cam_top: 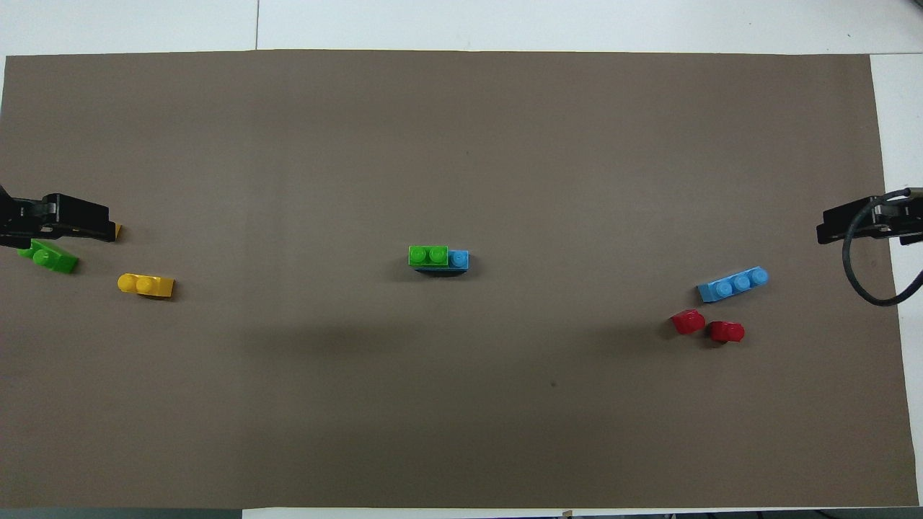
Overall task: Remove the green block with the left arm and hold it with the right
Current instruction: 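Move the left gripper and the right gripper toward the green-blue brick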
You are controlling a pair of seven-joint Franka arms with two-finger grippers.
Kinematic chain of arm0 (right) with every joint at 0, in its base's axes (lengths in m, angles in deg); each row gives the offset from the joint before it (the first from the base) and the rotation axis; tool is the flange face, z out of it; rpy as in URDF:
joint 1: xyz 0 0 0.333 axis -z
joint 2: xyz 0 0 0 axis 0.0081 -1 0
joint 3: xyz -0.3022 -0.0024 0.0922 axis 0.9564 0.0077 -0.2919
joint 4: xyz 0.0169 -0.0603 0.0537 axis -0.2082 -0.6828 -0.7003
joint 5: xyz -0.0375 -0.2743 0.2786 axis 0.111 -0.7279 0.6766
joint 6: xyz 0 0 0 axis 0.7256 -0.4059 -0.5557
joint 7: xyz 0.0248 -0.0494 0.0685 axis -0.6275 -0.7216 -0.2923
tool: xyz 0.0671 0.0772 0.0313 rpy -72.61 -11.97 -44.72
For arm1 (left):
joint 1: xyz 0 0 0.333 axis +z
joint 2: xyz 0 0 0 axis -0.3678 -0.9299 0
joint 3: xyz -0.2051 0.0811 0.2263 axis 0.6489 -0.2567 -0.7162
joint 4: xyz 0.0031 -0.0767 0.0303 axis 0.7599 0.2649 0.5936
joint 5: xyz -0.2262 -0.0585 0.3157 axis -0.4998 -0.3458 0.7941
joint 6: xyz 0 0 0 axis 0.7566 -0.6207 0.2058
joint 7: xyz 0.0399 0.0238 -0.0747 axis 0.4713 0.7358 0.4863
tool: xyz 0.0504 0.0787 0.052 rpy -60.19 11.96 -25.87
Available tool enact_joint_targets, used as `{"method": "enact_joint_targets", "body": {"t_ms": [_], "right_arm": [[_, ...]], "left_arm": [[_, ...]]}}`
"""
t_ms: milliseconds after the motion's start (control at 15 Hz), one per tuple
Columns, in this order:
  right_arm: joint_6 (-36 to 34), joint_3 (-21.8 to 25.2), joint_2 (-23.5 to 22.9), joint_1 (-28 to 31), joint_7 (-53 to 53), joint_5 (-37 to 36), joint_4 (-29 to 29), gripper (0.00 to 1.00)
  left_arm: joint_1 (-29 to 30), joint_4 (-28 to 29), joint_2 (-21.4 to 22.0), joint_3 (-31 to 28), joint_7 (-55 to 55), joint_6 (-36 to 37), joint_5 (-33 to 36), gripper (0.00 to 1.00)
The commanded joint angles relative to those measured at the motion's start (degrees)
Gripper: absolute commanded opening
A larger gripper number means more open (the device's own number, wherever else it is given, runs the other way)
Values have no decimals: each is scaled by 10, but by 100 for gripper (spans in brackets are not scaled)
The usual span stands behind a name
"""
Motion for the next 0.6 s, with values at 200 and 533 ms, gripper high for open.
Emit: {"method": "enact_joint_targets", "body": {"t_ms": [200, 533], "right_arm": [[-11, -4, -2, 3, 9, -17, 6, 100], [4, -5, 4, -16, -180, -6, -11, 100]], "left_arm": [[5, 7, 14, -4, 6, 8, -9, 100], [-2, 6, 14, -4, 5, 17, -9, 100]]}}
